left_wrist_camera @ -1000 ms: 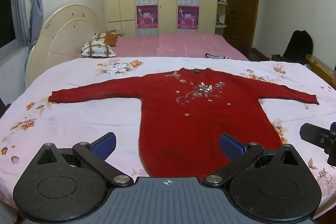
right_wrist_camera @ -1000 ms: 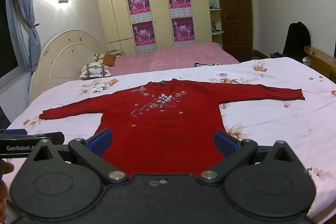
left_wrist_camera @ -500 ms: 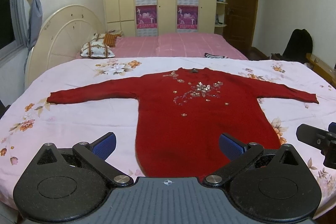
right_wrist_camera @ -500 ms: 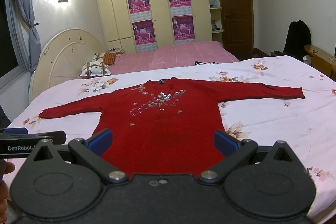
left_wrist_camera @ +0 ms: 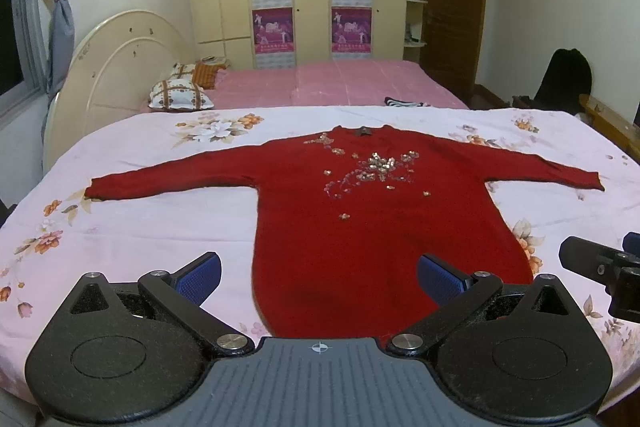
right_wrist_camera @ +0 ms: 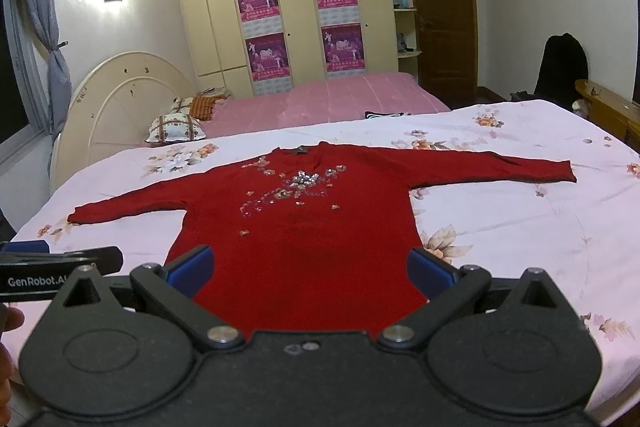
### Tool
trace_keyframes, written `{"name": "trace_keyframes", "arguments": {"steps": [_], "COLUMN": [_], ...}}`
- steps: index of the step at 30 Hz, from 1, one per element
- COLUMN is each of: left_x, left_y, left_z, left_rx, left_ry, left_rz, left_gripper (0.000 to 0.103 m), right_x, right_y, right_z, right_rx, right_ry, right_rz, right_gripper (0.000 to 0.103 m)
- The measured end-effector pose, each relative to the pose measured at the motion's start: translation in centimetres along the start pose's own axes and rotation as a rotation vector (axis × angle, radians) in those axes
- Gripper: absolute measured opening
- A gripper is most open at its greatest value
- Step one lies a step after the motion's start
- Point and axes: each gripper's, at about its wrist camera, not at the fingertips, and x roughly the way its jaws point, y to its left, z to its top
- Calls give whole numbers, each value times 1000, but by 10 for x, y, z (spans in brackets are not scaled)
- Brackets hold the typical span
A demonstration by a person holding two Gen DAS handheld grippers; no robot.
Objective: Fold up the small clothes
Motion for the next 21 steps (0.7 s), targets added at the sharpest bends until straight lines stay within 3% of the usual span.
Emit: {"name": "trace_keyframes", "arguments": {"steps": [21], "left_x": [10], "left_y": [-13], "left_z": [-2], "left_rx": [27], "left_ry": [47], "left_rz": [-19], "left_gripper": [103], "right_x": [7], "right_y": [-5], "right_z": [-2], "right_rx": [5], "right_ry": [47], "right_rz": [-19], "right_gripper": [102]}}
